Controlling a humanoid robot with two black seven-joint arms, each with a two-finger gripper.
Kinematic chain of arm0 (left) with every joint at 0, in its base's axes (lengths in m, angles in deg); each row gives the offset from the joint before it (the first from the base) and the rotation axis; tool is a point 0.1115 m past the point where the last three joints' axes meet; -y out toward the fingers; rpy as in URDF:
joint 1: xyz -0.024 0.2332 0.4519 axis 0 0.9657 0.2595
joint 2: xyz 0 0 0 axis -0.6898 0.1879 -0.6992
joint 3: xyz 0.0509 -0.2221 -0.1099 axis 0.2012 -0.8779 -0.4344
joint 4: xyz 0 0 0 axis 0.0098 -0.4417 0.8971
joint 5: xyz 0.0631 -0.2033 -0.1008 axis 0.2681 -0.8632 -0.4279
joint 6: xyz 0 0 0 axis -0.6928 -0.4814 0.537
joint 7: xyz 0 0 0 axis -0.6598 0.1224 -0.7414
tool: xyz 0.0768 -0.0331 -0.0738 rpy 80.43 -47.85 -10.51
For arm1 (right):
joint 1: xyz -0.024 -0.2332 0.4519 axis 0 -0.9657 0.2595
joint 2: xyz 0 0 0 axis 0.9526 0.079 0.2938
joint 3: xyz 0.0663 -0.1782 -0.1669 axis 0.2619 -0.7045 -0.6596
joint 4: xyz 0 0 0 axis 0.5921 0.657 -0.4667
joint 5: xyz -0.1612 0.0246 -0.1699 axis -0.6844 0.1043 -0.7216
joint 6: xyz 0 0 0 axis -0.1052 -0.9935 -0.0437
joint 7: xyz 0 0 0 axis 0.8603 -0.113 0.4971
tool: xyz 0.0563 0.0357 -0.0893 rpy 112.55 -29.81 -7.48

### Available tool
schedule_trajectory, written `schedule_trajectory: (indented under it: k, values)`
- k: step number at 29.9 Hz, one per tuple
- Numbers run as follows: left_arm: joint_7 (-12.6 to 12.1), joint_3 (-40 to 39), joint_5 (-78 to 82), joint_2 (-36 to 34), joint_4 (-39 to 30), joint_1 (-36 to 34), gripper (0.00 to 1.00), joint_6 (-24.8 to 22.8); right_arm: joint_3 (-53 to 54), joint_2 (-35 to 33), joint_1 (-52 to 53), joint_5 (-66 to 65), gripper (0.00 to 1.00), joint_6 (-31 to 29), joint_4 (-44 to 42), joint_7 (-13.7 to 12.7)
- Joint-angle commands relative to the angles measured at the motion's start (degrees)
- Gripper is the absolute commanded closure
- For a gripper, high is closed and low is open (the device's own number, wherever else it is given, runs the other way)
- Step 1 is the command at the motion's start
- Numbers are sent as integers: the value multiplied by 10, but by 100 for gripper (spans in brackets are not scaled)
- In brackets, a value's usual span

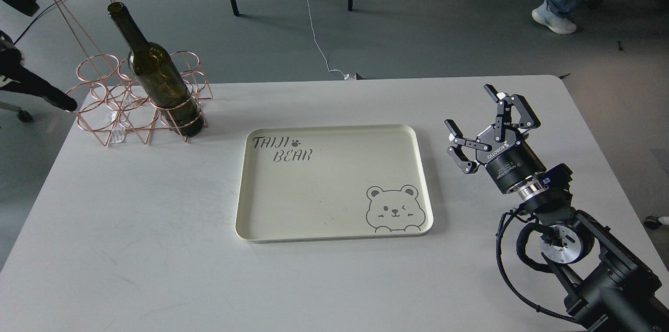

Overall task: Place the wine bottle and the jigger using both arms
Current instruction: 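Open the left gripper and withdraw it from the bottle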

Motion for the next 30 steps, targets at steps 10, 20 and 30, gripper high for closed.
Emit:
schedule_trajectory:
  k: [10, 20, 30]
  values:
    - [-78, -201, -30, 191, -1, 268, 0, -83, 4, -2, 15, 13, 1, 0, -4, -9]
    - [-102, -245, -38, 259, 18, 382, 0, -94, 1, 1, -3, 14, 1, 0, 0, 10]
    - [-102, -258, -38, 290, 50, 401, 0, -94, -2, 3, -6, 13, 1, 0, 0, 10]
